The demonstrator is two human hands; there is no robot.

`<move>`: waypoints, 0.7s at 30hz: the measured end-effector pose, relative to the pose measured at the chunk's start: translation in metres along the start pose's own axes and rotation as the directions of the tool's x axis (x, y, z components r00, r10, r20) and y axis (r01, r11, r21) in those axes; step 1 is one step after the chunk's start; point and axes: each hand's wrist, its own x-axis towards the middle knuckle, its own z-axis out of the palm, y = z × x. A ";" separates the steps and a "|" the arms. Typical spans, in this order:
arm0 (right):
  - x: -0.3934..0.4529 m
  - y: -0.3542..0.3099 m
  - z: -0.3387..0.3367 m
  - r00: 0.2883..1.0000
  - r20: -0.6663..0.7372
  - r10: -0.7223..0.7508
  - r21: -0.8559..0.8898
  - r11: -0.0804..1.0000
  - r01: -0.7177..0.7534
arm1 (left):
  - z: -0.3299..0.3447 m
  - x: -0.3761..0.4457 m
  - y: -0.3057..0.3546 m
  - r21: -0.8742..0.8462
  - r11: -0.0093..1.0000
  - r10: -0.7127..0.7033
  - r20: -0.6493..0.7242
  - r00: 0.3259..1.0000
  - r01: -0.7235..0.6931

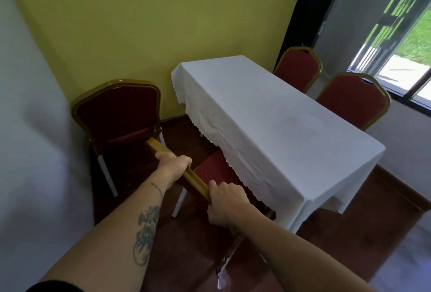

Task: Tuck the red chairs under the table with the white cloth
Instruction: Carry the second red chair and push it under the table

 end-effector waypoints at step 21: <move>0.130 0.065 -0.022 0.970 0.088 -0.225 0.204 0.958 0.203 | 0.024 0.112 0.073 0.064 0.996 -0.069 0.030 0.997 0.067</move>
